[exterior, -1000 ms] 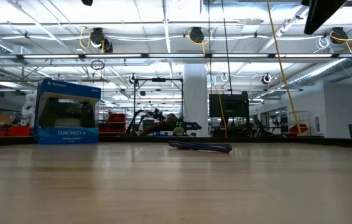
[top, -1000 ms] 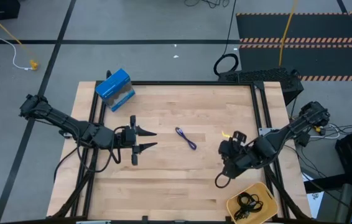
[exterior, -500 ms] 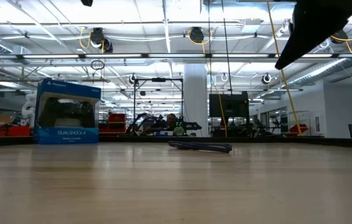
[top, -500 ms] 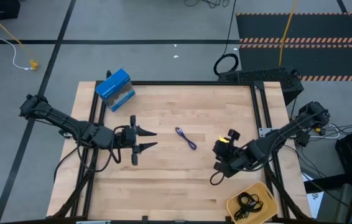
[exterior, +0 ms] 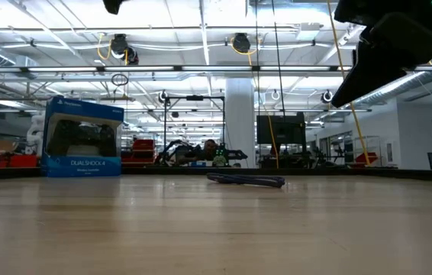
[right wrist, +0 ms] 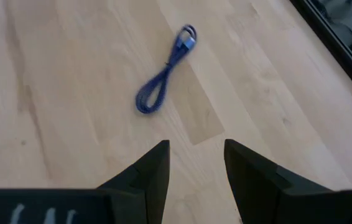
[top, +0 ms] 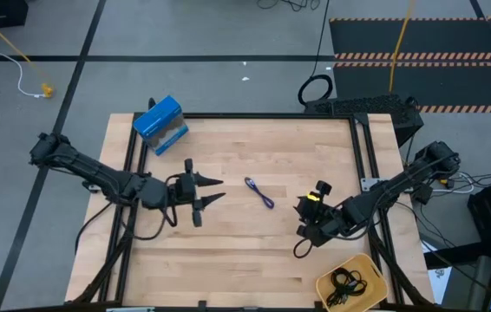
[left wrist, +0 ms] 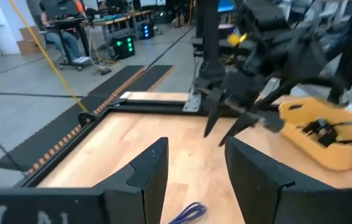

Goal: Pick and place USB-C Cables
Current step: Put the blue charger cable into the yellow bin

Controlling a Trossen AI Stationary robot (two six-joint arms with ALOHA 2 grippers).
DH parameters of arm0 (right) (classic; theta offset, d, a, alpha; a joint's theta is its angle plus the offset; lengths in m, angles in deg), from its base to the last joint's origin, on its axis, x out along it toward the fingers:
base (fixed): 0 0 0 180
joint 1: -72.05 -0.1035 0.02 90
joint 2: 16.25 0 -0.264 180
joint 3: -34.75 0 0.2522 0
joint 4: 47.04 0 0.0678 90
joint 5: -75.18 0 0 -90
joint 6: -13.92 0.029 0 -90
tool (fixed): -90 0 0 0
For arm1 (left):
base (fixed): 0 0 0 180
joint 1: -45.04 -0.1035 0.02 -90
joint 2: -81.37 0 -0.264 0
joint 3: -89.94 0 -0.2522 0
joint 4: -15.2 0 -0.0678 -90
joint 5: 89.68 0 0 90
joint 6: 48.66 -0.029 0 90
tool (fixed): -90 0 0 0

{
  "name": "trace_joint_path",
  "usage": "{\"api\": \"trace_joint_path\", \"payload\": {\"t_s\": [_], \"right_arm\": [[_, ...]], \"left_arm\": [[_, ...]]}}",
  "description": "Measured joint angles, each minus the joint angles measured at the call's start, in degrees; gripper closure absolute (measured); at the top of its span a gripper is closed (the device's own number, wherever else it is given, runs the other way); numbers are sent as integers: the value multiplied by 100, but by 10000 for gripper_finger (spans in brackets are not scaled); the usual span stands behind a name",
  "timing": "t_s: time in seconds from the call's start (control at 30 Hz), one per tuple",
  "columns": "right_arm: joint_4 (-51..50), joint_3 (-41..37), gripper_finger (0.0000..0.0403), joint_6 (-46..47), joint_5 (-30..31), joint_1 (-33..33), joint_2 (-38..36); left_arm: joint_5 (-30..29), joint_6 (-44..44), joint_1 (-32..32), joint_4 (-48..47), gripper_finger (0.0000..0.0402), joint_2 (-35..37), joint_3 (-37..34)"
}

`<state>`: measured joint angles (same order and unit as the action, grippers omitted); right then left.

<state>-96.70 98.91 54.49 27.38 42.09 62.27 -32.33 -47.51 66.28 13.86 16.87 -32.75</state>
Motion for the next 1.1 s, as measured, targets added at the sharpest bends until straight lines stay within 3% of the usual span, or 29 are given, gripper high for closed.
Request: {"api": "trace_joint_path", "payload": {"t_s": [0.37, 0.53, 0.73, 1.1], "right_arm": [[1721, -377, 257, -1189, -36, 0, -1], [1951, -392, 257, -1336, -36, 0, -4], [1923, -397, 257, -1341, -255, -10, -256], [1842, -394, 257, -1297, -487, -13, -565]], "left_arm": [[264, -59, -248, -92, 241, -371, 23], [204, 21, -262, -643, 241, -491, 491], [389, -276, -262, -1699, 241, -917, 1268], [1314, -295, -593, -4283, 241, -1704, 3004]]}}
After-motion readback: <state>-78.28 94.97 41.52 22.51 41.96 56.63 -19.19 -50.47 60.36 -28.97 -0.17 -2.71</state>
